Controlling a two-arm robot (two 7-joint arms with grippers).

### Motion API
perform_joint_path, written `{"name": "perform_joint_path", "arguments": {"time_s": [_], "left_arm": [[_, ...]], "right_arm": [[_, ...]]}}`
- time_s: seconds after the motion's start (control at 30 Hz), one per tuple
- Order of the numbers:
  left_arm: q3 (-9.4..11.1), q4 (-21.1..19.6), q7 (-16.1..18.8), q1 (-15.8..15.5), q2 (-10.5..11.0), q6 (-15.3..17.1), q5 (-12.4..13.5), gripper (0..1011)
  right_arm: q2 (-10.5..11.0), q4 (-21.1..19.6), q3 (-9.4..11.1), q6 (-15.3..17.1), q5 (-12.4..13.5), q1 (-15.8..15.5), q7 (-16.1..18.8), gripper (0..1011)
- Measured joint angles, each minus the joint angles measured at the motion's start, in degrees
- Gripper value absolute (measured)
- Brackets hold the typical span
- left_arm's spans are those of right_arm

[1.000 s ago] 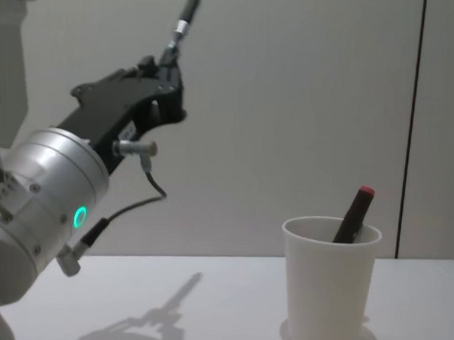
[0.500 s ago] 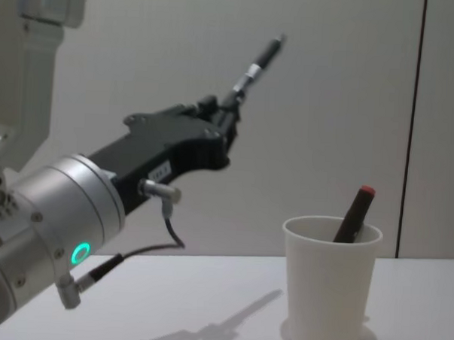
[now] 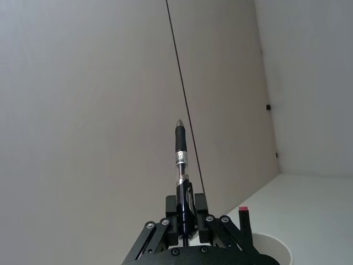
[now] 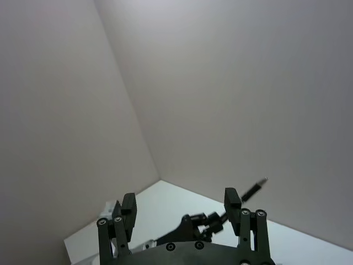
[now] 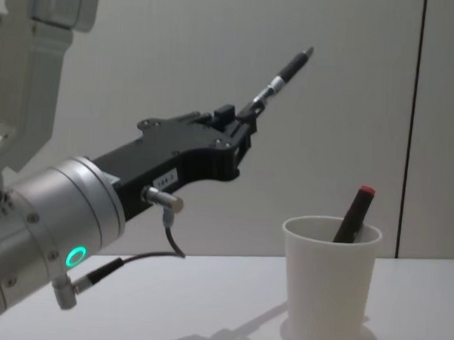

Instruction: Place the pen into the pen holder.

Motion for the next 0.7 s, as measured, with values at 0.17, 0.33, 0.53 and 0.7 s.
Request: {"name": "perform_joint_path", "arguments": {"time_s": [0.17,0.33,0.53,0.7], "left_arm": [[-0.31,-0.03,2.31,-0.20,-0.32,-1.49,0.80,183],[-0.62,-0.07,5.00,-0.27,-0.66,-3.04,1.59,183],[-1.01,-0.18,9.28,-0.23,-1.17,-5.07,2.75,183],[-1.39,-0.33,11.38,0.06,-1.31,-6.18,3.02,182]], "right_arm": [[1.87,-0.12,0.71,-0.13,-0.08,-3.50,-0.92,1002],[3.04,-0.08,1.20,0.30,-0.51,-6.54,-2.05,1001],[3.57,0.73,0.68,1.36,-0.93,-9.18,-4.47,1002],[1.53,2.57,-1.78,3.19,-1.09,-8.00,-7.90,1002]]}}
